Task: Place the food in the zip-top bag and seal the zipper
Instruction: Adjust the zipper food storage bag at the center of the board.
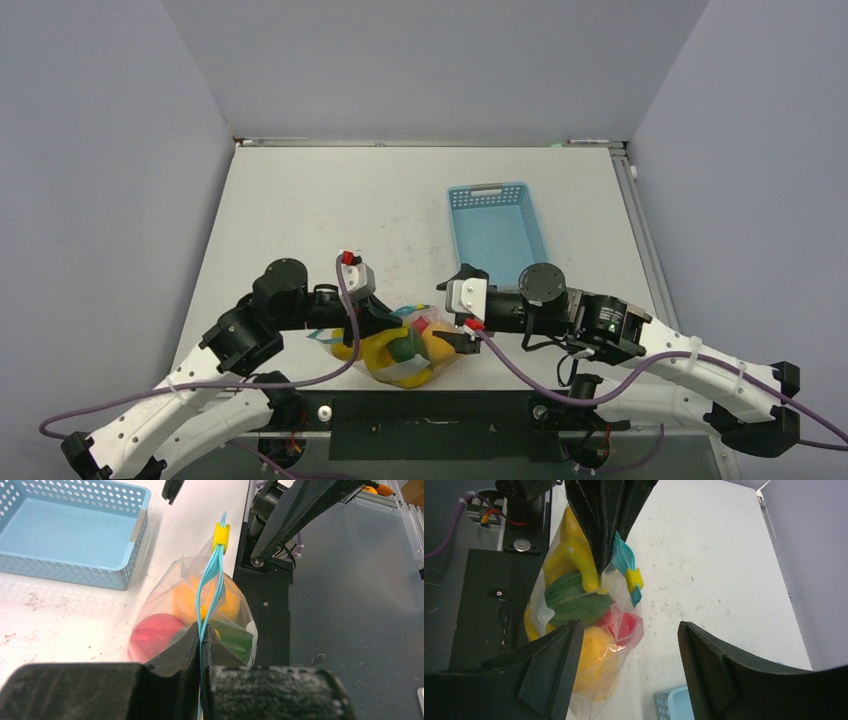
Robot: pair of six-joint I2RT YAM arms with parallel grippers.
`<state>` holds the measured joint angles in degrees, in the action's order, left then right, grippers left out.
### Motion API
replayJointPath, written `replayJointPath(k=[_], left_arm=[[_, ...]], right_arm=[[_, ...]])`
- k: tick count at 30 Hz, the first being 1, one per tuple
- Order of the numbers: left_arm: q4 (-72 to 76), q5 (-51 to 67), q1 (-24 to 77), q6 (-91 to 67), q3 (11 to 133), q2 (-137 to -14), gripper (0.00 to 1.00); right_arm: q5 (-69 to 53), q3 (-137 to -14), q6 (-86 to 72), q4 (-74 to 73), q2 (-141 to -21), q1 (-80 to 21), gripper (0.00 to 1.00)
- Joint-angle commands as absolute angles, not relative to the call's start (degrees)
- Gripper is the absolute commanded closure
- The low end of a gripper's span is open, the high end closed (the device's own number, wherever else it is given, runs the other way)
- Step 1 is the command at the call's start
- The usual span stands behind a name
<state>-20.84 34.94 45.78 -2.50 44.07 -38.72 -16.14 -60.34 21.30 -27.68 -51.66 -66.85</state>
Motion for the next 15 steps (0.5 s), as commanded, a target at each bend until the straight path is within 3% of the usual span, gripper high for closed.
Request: replayJointPath(k=[1, 10, 15], left_arm=[[-17.2, 38.0, 46.0, -2.7, 44.7, -36.8, 1.00], [-16.6, 39.1, 45.9, -3.1, 44.5, -35.1, 1.00], [-16.5, 39.0, 45.9, -3.1, 44.5, -34.4, 1.00]], right_arm=[[-20.7, -56.1, 21.7, -14.9, -47.7, -67.2, 0.29], [-22.5, -52.0, 17.1, -6.1, -49.4, -67.2, 0.33], [-24.9, -51.3, 15.7, -4.0, -51.4, -67.2, 0.43]])
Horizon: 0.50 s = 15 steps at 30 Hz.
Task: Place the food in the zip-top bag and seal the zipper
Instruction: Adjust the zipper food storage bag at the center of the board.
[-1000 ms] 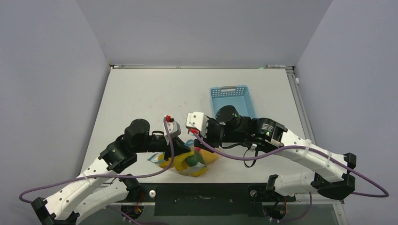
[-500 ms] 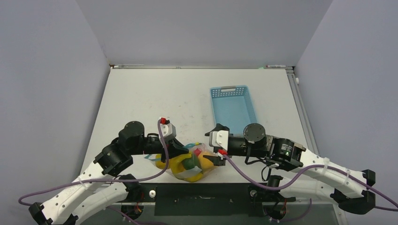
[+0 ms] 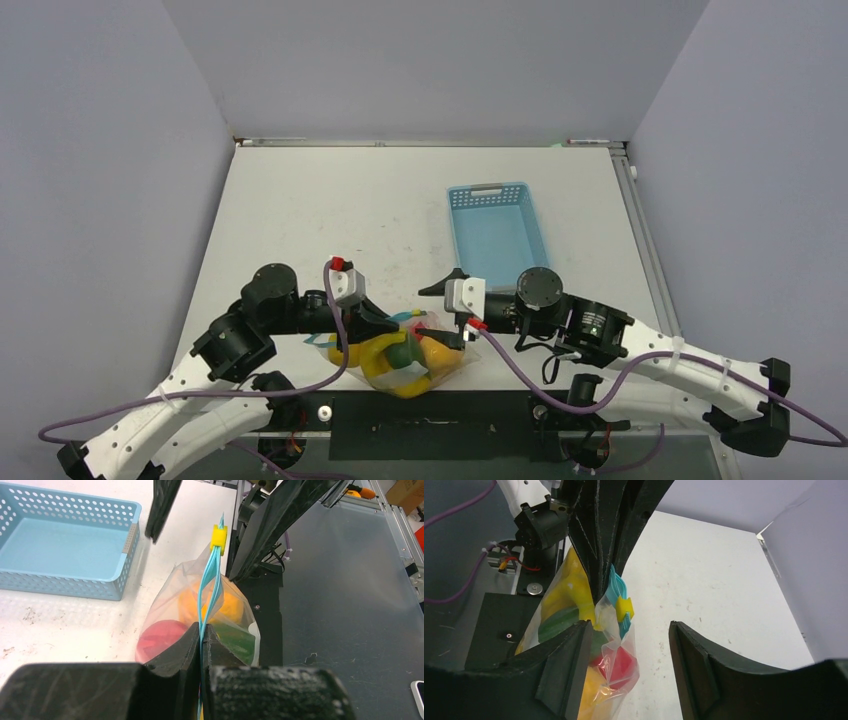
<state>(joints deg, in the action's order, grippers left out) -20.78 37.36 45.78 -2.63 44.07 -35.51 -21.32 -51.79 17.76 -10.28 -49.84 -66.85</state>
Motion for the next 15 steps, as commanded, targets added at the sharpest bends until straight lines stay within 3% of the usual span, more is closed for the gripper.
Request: replayJointPath(k=[1, 15], left_arm=[[-16.5, 39.0, 45.9, -3.1, 44.5, -34.3, 1.00], [-16.2, 39.2, 45.9, -3.2, 44.4, -33.7, 1.00]], right_arm=[[-25.4, -51.2, 15.5, -3.5, -51.7, -67.2, 0.45], [-27.5, -49.7, 13.4, -0.4, -54.2, -67.1, 0.71]])
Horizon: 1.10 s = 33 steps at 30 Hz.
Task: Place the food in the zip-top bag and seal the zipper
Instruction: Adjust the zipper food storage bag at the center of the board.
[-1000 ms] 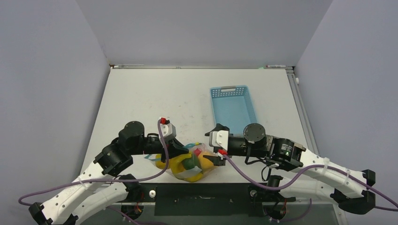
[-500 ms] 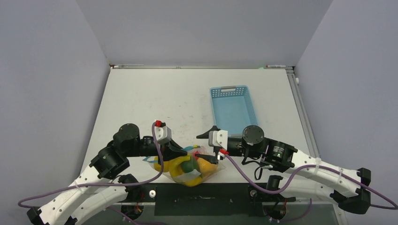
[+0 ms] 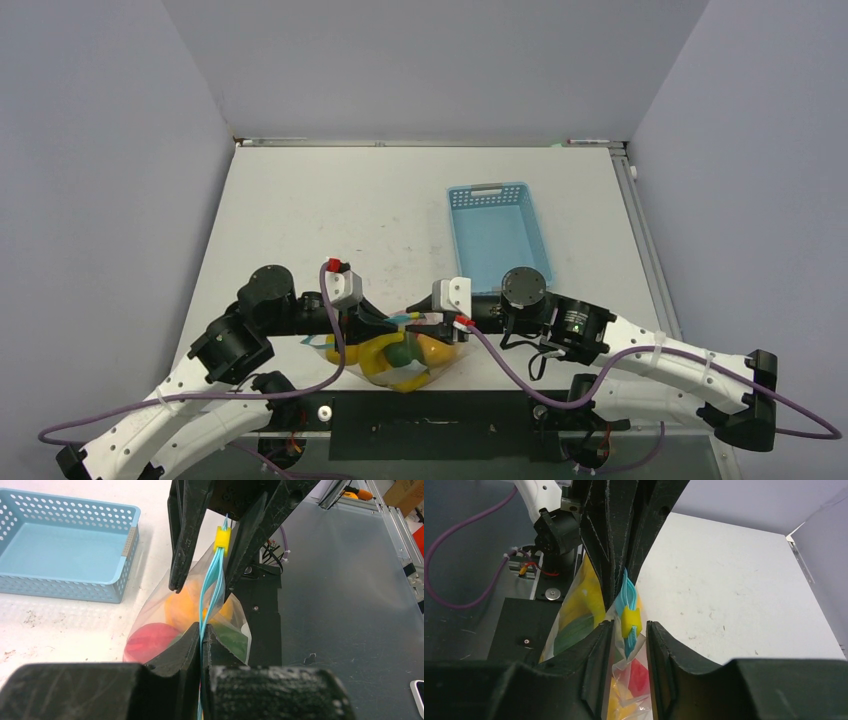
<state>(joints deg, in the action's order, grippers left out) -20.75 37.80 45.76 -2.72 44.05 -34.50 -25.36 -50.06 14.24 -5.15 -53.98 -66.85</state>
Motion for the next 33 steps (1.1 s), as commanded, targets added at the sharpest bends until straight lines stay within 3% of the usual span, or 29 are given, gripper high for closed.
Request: replayJointPath(k=[1, 9, 18, 33], left_arm=[[-16.2, 39.2, 45.9, -3.2, 44.4, -33.6, 1.00], [-16.1, 39.5, 45.8, -3.2, 44.3, -33.8, 1.00], [-16.3, 39.6, 45.8, -3.3, 44.5, -34.5, 1.00], [-15.8, 38.8, 45.7, -4.0, 44.3, -34.0, 0.59]], right_arm=[[-27.5, -49.7, 13.4, -0.5, -54.3, -66.9, 0.73], [-28.6, -49.8, 13.5, -0.5, -54.2, -66.6, 0.94], [-28.8, -51.3, 13.8, -1.3, -54.8, -66.5, 0.95], [-28.0, -61.4, 14.7, -15.6, -63.6, -66.6, 0.95]])
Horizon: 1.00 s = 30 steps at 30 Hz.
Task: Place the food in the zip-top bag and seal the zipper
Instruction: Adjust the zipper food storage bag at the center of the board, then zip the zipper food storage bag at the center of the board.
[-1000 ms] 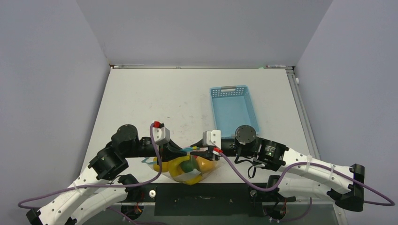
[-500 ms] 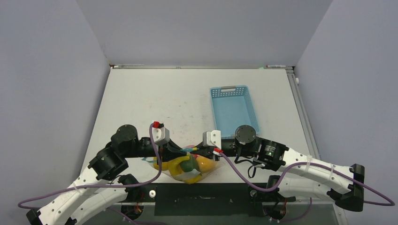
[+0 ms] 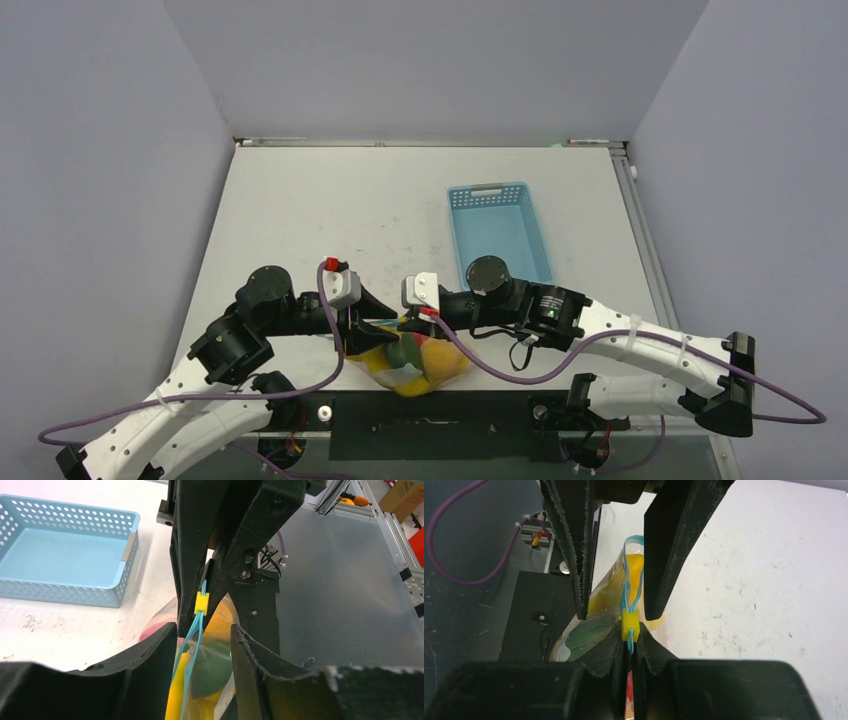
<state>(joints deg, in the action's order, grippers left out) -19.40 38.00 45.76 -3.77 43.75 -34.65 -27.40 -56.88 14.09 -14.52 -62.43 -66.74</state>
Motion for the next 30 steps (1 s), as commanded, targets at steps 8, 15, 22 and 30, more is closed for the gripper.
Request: replayJointPath(k=[8, 15, 22, 30], left_arm=[[-15.0, 39.2, 45.3, -4.5, 44.0, -34.3, 0.56], [-14.0, 39.3, 44.5, -5.1, 43.8, -34.6, 0.55], [-12.7, 40.7, 43.6, -6.1, 43.6, -35.1, 0.55], [-11.5, 43.0, 42.9, -7.1, 43.4, -35.7, 0.55]], right_arm=[[-27.8, -61.6, 14.9, -15.9, -64.9, -66.6, 0.95], [-28.1, -60.7, 15.0, -15.4, -64.9, -66.6, 0.95], [-28.3, -60.2, 14.6, -14.7, -65.2, -66.6, 0.95], [-28.2, -60.1, 14.1, -13.8, -65.9, -66.7, 0.95]])
